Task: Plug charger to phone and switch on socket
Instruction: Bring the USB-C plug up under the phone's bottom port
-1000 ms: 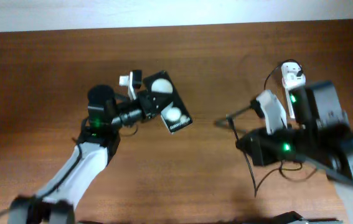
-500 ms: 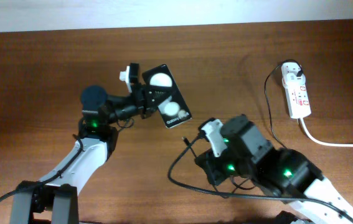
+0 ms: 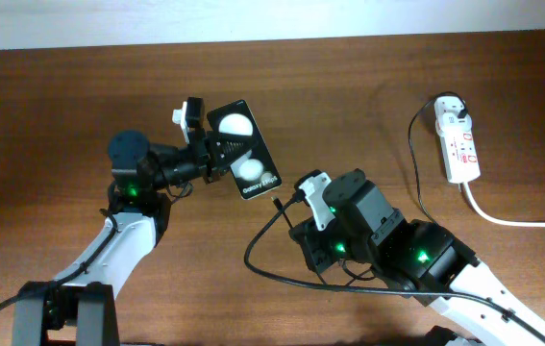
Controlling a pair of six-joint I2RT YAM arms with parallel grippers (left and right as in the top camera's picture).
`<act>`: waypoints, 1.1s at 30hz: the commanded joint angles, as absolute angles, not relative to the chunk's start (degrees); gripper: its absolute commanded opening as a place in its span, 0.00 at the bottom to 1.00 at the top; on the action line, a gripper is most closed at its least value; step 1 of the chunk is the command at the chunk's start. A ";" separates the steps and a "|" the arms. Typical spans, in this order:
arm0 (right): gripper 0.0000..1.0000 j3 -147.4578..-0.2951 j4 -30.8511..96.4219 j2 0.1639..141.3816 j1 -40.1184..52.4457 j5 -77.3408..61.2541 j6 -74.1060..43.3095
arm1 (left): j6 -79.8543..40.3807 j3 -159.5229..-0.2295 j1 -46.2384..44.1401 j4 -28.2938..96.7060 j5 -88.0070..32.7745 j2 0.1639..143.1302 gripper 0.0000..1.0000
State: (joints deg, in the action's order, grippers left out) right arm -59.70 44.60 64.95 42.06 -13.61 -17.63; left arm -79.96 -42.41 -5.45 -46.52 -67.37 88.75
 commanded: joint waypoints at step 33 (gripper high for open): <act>0.04 -59.79 40.99 67.57 42.48 -15.68 -16.80 | -76.44 -43.20 -5.48 -39.77 -66.22 89.03 0.00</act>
State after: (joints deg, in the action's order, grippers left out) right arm -59.70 41.65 67.57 42.06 -15.09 -17.52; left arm -77.58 -42.44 -5.43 -39.40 -65.76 88.79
